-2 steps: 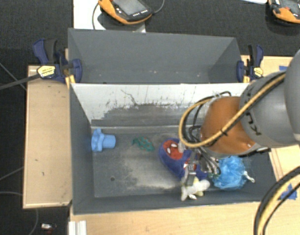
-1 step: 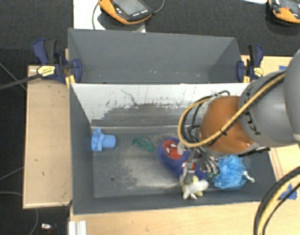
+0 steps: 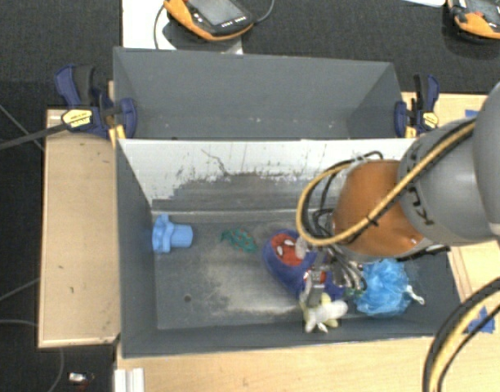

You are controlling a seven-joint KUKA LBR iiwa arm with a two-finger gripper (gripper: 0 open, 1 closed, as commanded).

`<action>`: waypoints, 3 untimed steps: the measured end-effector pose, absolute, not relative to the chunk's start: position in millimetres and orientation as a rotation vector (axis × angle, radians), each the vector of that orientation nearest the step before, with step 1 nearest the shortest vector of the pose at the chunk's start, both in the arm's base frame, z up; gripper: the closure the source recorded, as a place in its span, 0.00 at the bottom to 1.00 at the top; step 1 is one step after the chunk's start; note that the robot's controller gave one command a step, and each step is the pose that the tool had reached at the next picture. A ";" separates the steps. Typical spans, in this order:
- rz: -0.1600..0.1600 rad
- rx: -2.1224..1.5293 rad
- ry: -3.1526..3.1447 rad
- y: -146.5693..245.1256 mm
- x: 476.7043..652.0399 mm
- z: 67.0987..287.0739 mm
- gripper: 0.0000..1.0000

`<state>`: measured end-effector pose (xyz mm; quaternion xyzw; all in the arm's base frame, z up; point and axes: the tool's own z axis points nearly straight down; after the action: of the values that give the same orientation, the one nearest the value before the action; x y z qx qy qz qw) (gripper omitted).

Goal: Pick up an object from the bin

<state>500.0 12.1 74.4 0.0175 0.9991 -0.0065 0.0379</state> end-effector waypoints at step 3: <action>-0.024 -0.132 3.062 1.8 523.6 75.6 1.00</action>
Offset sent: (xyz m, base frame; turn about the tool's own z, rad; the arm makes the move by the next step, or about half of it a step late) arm 0.0277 -0.0128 -0.0044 -0.1888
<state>523.6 1.8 75.6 -0.0431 0.9983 -0.0079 0.0383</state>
